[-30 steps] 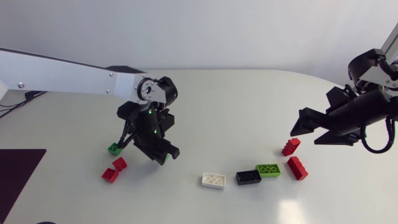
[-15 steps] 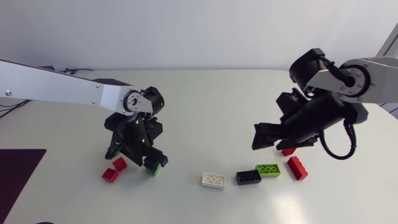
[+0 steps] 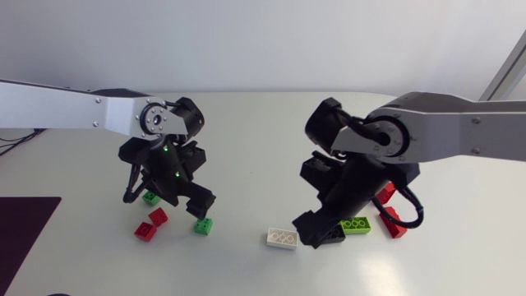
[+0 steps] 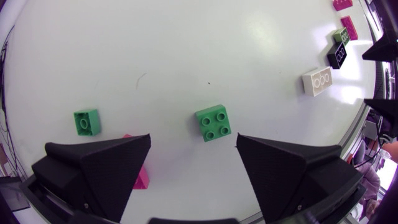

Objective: Sort duplo bricks by size, large to the right and small to the left

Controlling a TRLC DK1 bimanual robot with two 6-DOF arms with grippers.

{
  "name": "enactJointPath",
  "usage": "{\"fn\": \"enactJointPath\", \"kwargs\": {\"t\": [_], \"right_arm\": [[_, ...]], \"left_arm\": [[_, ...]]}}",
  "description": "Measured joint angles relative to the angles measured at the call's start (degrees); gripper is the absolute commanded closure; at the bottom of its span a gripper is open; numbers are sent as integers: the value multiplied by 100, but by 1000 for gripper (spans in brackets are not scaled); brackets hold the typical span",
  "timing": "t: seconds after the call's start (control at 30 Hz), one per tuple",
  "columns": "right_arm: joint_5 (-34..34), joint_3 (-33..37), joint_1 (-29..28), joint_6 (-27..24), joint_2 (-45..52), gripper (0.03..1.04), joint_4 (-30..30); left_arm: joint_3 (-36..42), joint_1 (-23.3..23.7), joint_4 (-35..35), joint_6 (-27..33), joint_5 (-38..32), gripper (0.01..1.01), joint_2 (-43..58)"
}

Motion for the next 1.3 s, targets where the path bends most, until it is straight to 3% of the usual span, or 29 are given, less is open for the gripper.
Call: {"fn": "enactJointPath", "kwargs": {"t": [0.17, 0.5, 0.8, 1.2, 1.3], "right_arm": [[96, 164, 570, -894, 136, 80, -98], [-63, 529, 632, -2575, 1099, 82, -365], [-17, 850, 627, -2999, 1847, 82, -114], [-13, 1132, 595, -3121, 2317, 84, 195], [-15, 1141, 595, -3123, 2302, 159, 186]], "left_arm": [[4, 188, -81, 66, -2, 51, -107], [4, 450, -162, 243, 2, 51, -461], [4, 640, -175, 328, 107, 51, -472], [4, 763, -175, 428, 177, 51, -470], [4, 765, -170, 428, 221, 51, -470]]}}
